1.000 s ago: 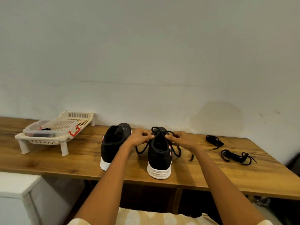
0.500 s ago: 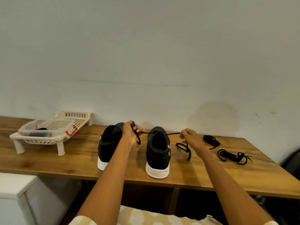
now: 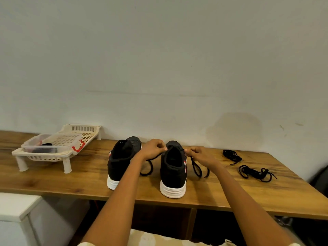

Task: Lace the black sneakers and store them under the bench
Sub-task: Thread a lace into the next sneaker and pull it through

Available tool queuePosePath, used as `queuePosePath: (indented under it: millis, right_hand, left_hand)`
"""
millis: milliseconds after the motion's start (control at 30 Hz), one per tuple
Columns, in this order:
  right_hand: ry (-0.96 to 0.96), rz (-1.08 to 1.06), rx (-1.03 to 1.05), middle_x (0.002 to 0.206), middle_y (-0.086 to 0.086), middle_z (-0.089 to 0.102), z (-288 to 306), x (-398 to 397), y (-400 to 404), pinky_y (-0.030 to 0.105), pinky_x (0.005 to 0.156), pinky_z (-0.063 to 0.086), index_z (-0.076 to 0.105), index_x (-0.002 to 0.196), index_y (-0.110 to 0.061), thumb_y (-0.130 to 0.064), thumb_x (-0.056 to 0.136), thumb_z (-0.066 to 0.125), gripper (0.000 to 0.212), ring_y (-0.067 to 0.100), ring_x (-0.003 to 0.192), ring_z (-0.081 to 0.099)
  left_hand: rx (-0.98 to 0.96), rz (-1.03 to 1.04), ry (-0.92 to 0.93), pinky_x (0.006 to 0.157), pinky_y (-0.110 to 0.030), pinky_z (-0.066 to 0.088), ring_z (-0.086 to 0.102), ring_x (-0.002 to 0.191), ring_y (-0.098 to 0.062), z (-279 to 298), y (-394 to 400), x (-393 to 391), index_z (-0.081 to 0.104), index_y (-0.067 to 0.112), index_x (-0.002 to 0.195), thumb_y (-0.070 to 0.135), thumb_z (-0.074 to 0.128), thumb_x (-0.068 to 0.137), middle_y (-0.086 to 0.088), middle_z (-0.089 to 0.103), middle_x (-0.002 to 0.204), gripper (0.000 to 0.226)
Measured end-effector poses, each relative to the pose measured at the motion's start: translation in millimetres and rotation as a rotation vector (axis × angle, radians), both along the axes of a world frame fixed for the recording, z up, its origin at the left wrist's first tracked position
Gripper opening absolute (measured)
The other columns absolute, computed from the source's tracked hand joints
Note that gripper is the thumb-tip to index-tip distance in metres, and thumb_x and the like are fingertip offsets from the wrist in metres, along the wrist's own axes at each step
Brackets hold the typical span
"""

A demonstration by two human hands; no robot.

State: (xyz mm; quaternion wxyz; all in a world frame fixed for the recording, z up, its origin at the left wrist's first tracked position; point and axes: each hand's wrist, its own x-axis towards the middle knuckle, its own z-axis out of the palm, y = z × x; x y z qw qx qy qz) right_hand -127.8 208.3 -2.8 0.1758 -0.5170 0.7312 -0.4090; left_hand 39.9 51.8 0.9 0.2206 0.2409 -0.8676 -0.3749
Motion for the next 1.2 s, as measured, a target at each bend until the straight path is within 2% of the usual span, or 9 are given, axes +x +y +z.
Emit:
queuePosePath:
  millis: [200,333,433,633,733,867,1000,1133,1200]
  right_hand:
    - [-0.112,-0.078,0.000,0.103,0.003,0.070,-1,-2,8,0.029,0.092,0.045,0.063,0.080,-0.021,-0.036,0.096,0.050,0.026,0.014,0.101,0.061]
    - [-0.364,-0.053,-0.159,0.088,0.009,0.070,4,2,7,0.038,0.095,0.051,0.064,0.060,-0.017,-0.017,0.095,0.051,0.037,0.028,0.105,0.064]
    - [-0.493,0.044,-0.181,0.099,0.019,0.070,9,10,8,0.042,0.098,0.049,0.072,0.058,-0.019,-0.012,0.096,0.043,0.048,0.031,0.103,0.064]
    - [-0.914,0.135,-0.232,0.077,0.008,0.068,16,11,-2,0.032,0.084,0.051,0.067,0.063,-0.013,-0.026,0.090,0.053,0.033,0.021,0.078,0.066]
    - [-1.125,0.203,-0.428,0.067,0.002,0.062,31,10,-10,0.032,0.079,0.056,0.066,0.064,-0.016,-0.032,0.079,0.064,0.022,0.016,0.066,0.063]
    - [-0.871,0.323,-0.416,0.085,-0.001,0.064,84,13,-16,0.031,0.082,0.055,0.066,0.083,-0.016,-0.027,0.088,0.055,0.016,0.015,0.085,0.064]
    - [-0.571,0.266,-0.401,0.100,-0.005,0.060,159,15,-26,0.027,0.078,0.044,0.064,0.104,-0.019,-0.032,0.094,0.052,0.020,0.011,0.089,0.052]
    - [-0.444,0.133,-0.441,0.103,-0.004,0.062,218,22,-27,0.027,0.084,0.043,0.067,0.099,-0.020,-0.049,0.097,0.039,0.040,0.013,0.095,0.055]
    - [-0.507,0.118,-0.460,0.104,-0.003,0.063,234,23,-28,0.031,0.088,0.044,0.068,0.098,-0.020,-0.054,0.097,0.032,0.049,0.014,0.099,0.057]
  left_hand:
    - [0.080,-0.051,0.016,0.083,-0.029,0.051,0.063,0.089,-0.023,-1,-1,3,0.059,0.007,0.087,0.011,0.051,0.097,-0.005,0.064,0.088,0.013]
    - [0.135,-0.104,-0.031,0.094,-0.037,0.051,0.065,0.098,-0.026,2,0,7,0.063,0.011,0.085,0.014,0.054,0.095,-0.014,0.068,0.099,0.013]
    - [0.208,-0.214,-0.078,0.093,-0.035,0.051,0.067,0.094,-0.025,9,5,9,0.062,0.012,0.085,0.014,0.054,0.096,-0.008,0.069,0.097,0.014]
    - [0.388,-0.344,-0.253,0.061,-0.027,0.053,0.053,0.050,-0.009,33,-1,-4,0.055,0.010,0.088,0.014,0.053,0.096,-0.001,0.049,0.063,0.009]
    - [0.386,-0.344,-0.273,0.043,-0.020,0.037,0.033,0.041,-0.005,63,-6,-13,0.055,0.011,0.100,0.013,0.053,0.096,0.006,0.036,0.054,0.006]
    - [0.234,-0.366,-0.391,0.038,-0.015,0.018,0.023,0.042,-0.003,125,1,-27,0.055,0.009,0.107,0.025,0.054,0.096,0.005,0.030,0.059,0.020]
    - [0.125,-0.356,-0.459,0.040,-0.016,0.017,0.022,0.044,-0.005,173,20,-34,0.050,0.014,0.081,0.035,0.057,0.093,0.007,0.033,0.055,0.025]
    - [0.135,-0.307,-0.337,0.041,-0.017,0.016,0.022,0.044,-0.005,202,36,-36,0.062,0.013,0.108,0.035,0.049,0.097,0.007,0.031,0.055,0.028]
    - [0.155,-0.279,-0.261,0.041,-0.017,0.015,0.022,0.044,-0.004,215,41,-35,0.062,0.014,0.105,0.035,0.048,0.098,0.006,0.031,0.056,0.026]
